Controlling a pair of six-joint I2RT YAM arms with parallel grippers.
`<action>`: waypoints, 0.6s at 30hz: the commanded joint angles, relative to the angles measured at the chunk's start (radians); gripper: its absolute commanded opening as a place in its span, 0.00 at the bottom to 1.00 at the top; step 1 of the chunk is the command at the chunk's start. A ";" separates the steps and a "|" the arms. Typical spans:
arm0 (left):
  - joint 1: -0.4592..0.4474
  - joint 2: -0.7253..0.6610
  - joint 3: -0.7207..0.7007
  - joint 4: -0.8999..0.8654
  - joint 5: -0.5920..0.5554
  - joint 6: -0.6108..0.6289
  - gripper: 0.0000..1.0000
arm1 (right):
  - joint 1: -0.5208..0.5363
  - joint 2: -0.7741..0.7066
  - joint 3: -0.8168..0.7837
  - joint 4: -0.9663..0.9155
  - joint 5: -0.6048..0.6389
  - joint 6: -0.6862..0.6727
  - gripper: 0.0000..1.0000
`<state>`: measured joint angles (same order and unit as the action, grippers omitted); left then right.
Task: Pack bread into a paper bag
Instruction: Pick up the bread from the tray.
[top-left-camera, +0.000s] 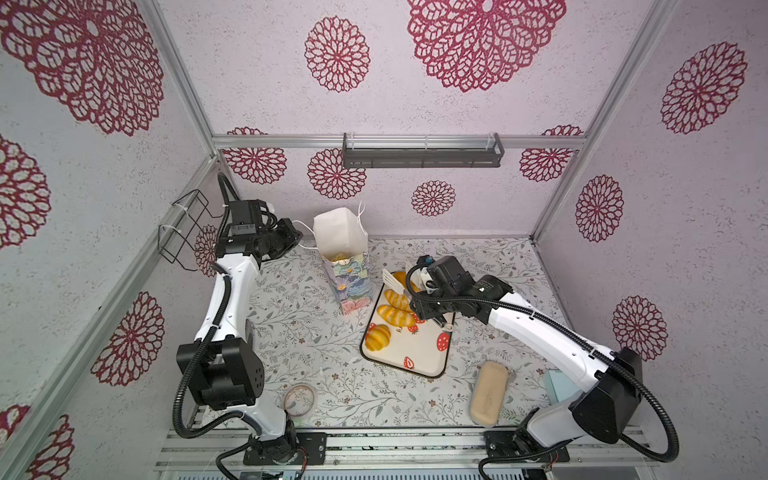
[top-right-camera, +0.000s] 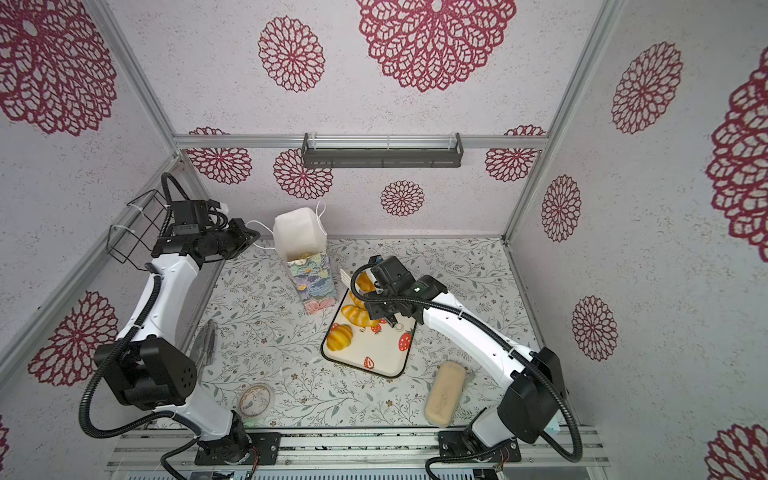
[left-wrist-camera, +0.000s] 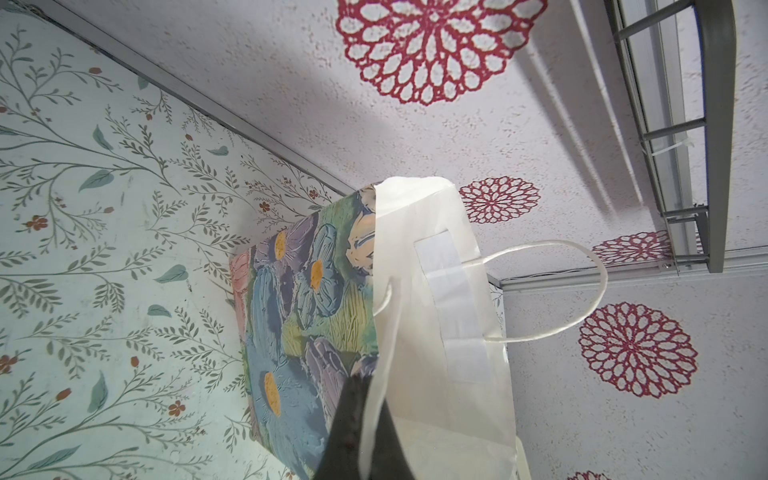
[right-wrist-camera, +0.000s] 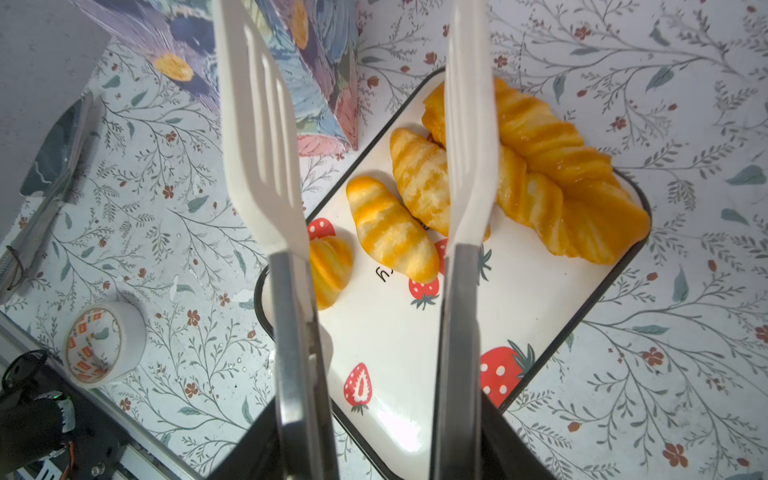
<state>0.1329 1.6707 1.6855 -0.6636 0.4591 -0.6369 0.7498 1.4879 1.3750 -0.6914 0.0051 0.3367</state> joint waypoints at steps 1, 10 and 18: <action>0.001 0.006 -0.013 0.019 0.001 -0.001 0.00 | 0.004 -0.052 -0.019 0.046 -0.039 0.030 0.57; 0.001 0.008 -0.011 0.016 -0.002 0.003 0.00 | 0.046 -0.036 -0.112 0.060 -0.080 0.050 0.57; 0.001 0.001 -0.011 0.016 -0.004 0.005 0.00 | 0.081 -0.020 -0.148 0.062 -0.099 0.061 0.57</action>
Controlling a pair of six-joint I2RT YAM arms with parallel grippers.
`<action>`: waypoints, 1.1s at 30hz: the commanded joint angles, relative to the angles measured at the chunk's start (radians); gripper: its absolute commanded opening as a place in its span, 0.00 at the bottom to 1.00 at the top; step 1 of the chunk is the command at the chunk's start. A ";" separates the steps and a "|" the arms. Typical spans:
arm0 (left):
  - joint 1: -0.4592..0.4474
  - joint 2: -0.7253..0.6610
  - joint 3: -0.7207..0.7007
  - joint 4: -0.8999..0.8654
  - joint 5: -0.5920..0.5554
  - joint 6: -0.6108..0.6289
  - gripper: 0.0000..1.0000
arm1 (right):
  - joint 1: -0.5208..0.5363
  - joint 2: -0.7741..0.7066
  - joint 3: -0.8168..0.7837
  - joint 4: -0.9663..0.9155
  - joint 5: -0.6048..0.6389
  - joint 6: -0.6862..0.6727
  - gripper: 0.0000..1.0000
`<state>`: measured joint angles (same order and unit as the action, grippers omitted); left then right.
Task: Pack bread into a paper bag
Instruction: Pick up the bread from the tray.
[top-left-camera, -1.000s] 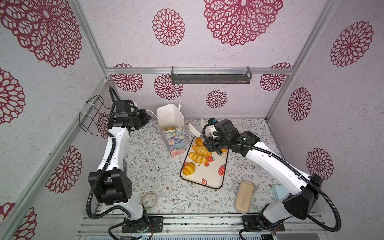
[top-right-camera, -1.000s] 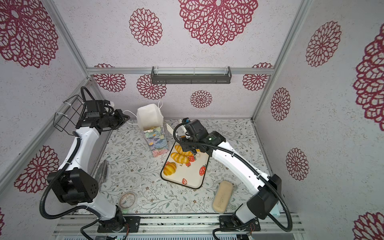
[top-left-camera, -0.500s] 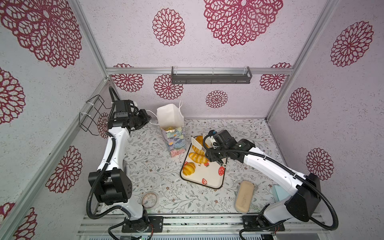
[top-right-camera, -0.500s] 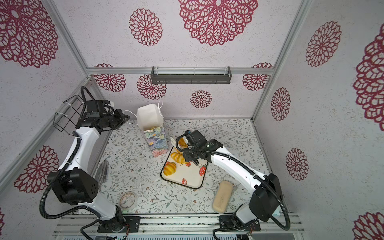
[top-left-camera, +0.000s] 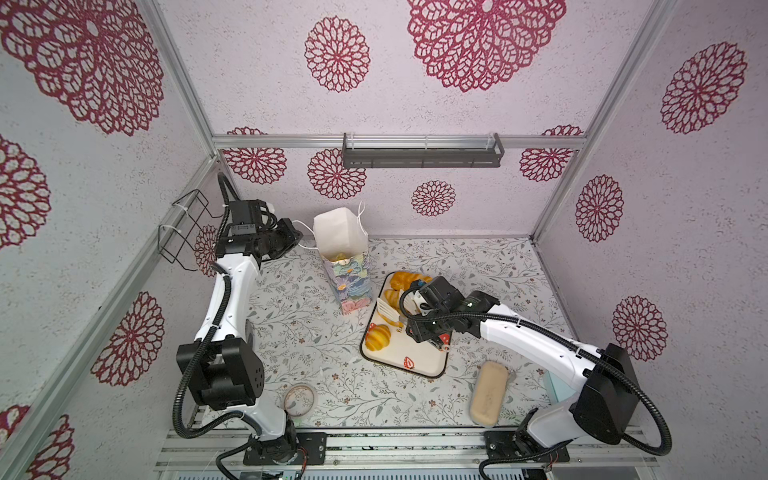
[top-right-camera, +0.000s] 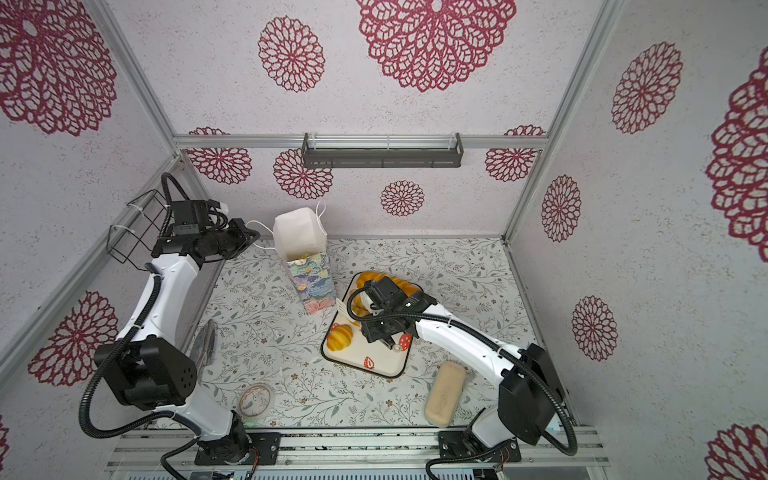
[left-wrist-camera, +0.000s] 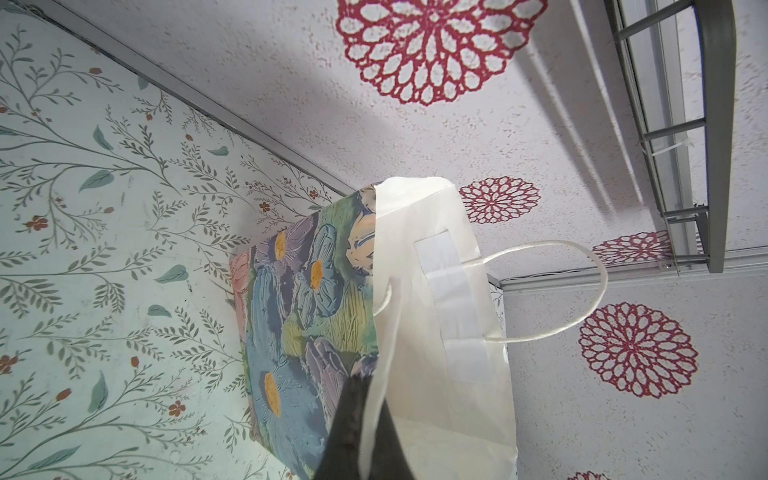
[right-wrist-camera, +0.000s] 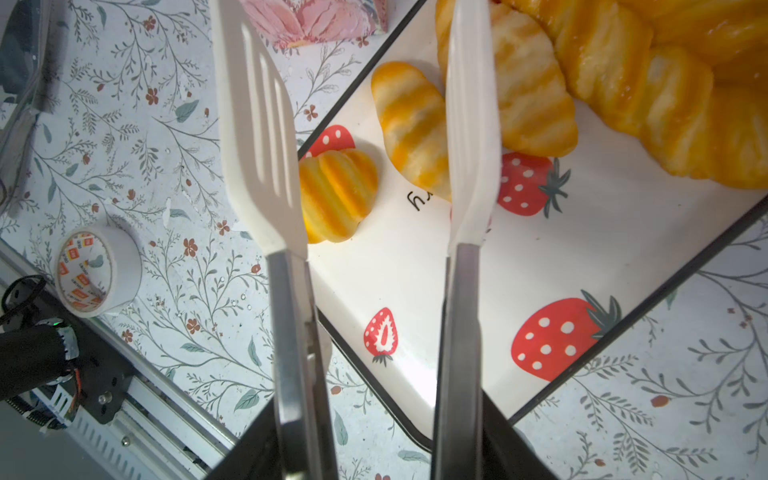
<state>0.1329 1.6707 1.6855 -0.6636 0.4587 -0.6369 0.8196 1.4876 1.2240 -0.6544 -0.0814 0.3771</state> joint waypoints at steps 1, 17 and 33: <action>0.002 0.001 -0.011 0.015 -0.002 0.004 0.00 | 0.017 -0.017 -0.002 0.027 -0.014 0.021 0.57; 0.001 0.001 -0.011 0.015 -0.002 0.004 0.00 | 0.091 0.036 -0.041 0.050 -0.041 0.033 0.59; 0.001 0.002 -0.011 0.015 0.000 0.004 0.00 | 0.130 0.076 -0.064 0.047 -0.029 0.034 0.60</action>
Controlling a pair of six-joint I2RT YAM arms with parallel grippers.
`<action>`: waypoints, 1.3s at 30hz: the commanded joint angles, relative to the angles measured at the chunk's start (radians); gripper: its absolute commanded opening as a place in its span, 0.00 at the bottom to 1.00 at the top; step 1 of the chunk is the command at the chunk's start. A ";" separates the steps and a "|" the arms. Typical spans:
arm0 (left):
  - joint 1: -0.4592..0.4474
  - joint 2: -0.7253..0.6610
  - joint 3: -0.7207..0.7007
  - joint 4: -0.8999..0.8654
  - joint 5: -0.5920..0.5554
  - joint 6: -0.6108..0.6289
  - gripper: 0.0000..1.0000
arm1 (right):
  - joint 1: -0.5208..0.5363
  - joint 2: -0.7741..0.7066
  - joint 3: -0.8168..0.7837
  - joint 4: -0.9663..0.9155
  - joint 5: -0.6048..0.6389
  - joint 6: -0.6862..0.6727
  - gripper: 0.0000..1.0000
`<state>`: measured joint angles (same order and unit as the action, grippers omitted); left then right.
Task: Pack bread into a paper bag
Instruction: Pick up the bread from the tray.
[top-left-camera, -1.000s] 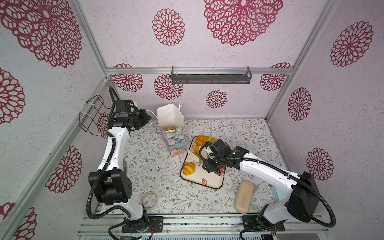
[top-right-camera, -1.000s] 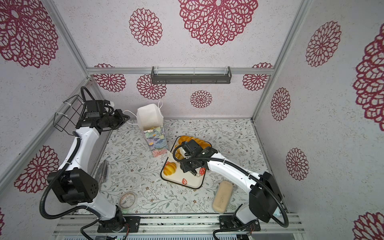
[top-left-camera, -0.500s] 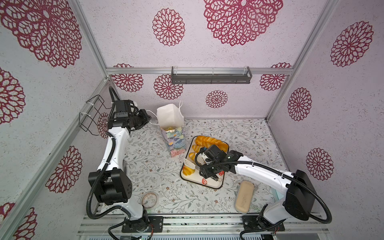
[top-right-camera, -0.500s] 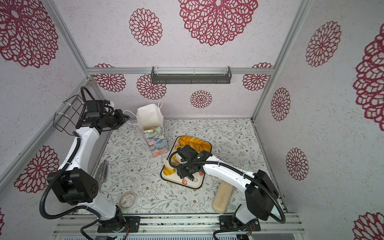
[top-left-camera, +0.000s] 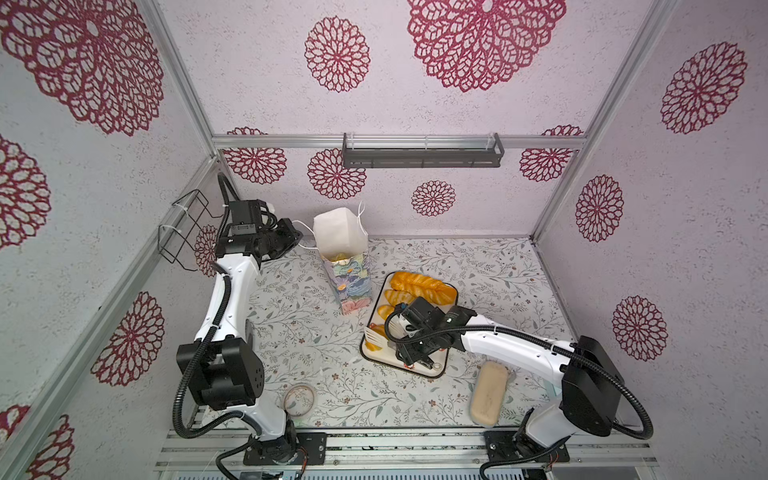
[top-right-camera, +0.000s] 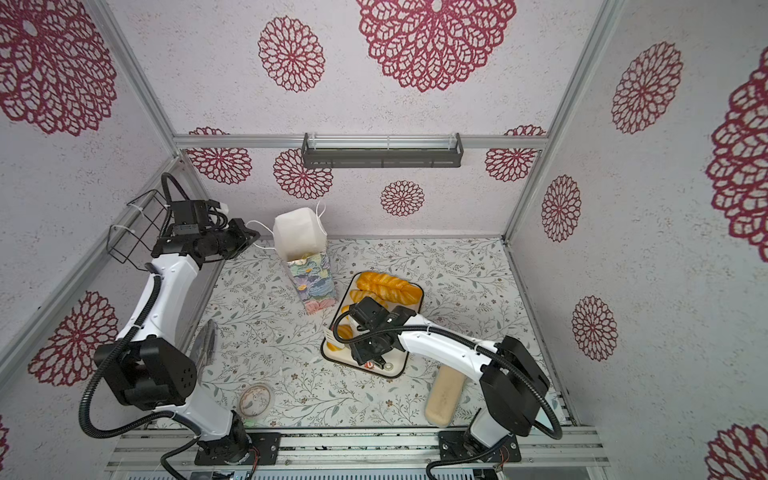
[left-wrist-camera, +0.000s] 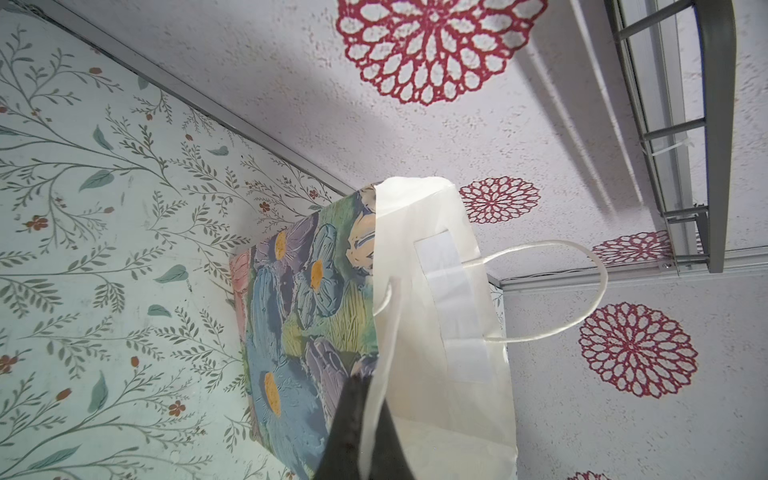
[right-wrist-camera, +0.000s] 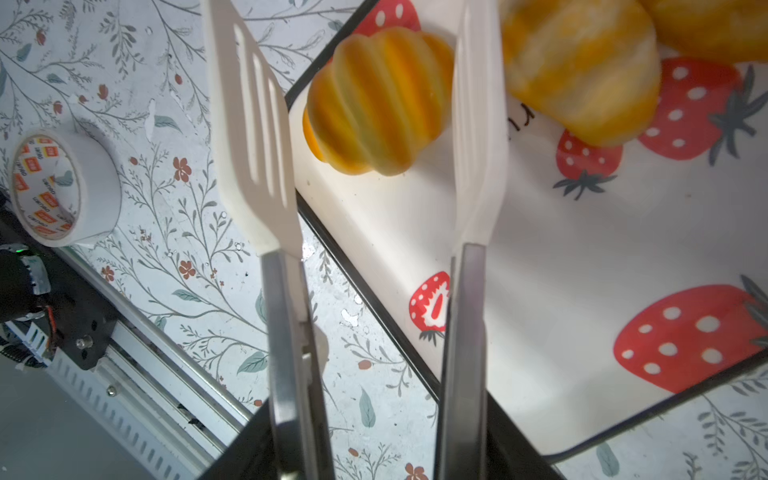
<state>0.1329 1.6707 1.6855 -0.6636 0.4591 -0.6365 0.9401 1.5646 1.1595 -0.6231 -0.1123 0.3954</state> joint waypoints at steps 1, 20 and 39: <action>0.001 0.003 -0.011 0.015 0.000 0.004 0.00 | 0.008 0.000 0.000 0.014 0.002 0.014 0.60; 0.001 0.004 -0.010 0.015 0.001 0.004 0.00 | 0.035 0.047 0.004 -0.015 -0.007 -0.016 0.61; 0.002 0.004 -0.009 0.015 0.000 0.004 0.00 | 0.054 0.014 0.017 -0.041 -0.006 -0.044 0.61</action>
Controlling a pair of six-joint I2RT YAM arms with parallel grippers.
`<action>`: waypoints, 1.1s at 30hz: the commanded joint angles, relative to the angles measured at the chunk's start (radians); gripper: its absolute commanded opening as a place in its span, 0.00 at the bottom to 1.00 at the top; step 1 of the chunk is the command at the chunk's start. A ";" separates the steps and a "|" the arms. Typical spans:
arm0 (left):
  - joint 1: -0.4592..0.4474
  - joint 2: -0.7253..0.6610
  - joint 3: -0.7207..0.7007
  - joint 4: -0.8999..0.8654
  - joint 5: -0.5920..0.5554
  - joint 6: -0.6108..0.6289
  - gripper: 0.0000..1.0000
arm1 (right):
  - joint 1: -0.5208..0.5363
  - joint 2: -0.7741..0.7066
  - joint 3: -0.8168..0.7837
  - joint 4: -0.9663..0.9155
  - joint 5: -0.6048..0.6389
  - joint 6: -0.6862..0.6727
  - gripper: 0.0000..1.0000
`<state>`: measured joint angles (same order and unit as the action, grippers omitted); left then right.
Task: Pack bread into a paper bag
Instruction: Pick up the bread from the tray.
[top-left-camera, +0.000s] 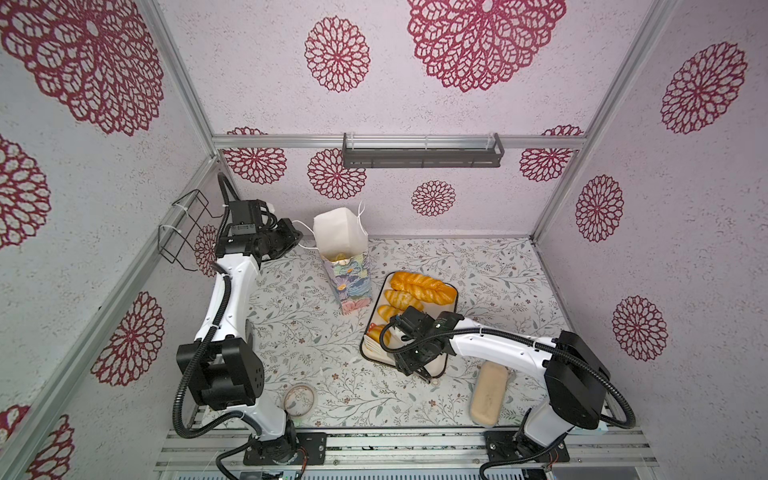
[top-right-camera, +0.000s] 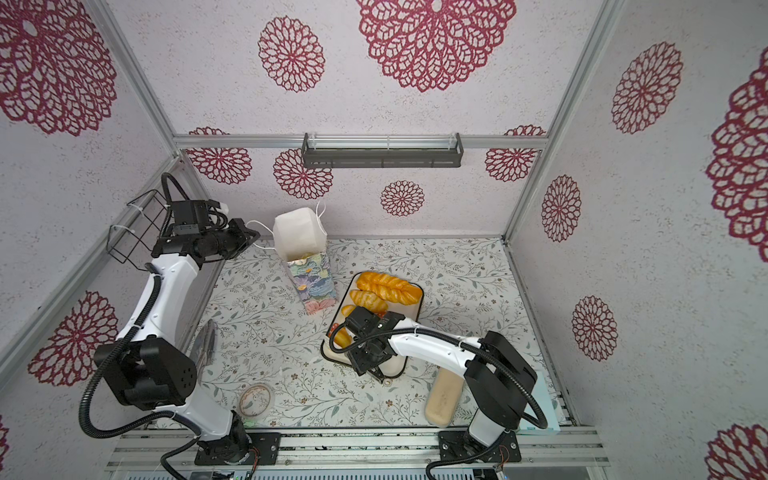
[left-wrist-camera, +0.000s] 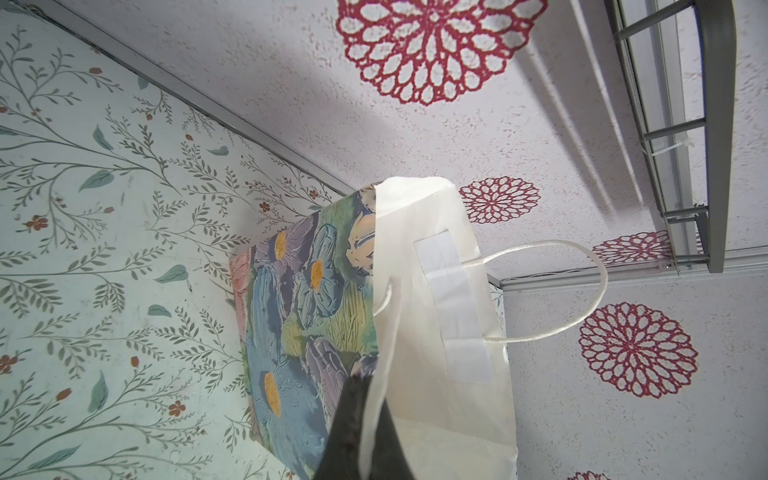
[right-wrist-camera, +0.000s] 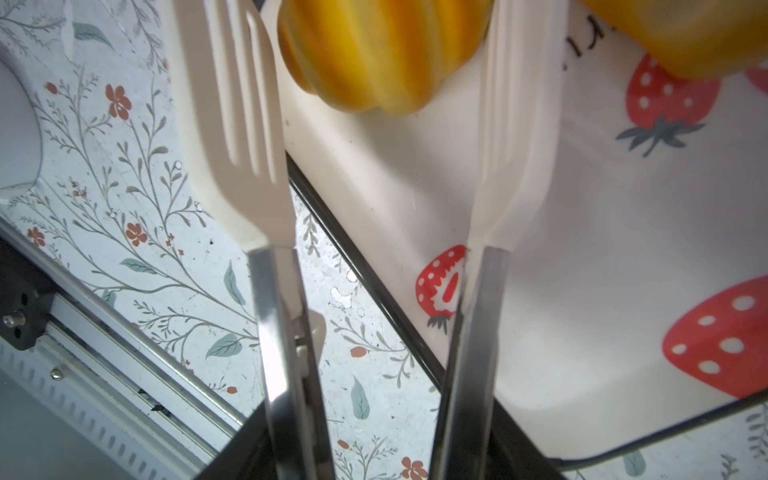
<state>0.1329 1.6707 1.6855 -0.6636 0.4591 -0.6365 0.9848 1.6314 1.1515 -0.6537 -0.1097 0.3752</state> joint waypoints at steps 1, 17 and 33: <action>0.002 0.004 -0.010 0.013 0.000 0.004 0.00 | 0.010 -0.051 0.029 -0.013 -0.008 -0.024 0.61; 0.002 0.008 -0.010 0.015 0.003 0.003 0.00 | 0.005 -0.050 0.074 -0.054 0.070 -0.039 0.46; 0.002 0.012 -0.012 0.015 0.001 0.002 0.00 | -0.049 -0.193 0.071 -0.079 0.125 -0.015 0.36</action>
<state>0.1329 1.6745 1.6855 -0.6636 0.4591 -0.6369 0.9489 1.4914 1.1931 -0.7166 -0.0204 0.3595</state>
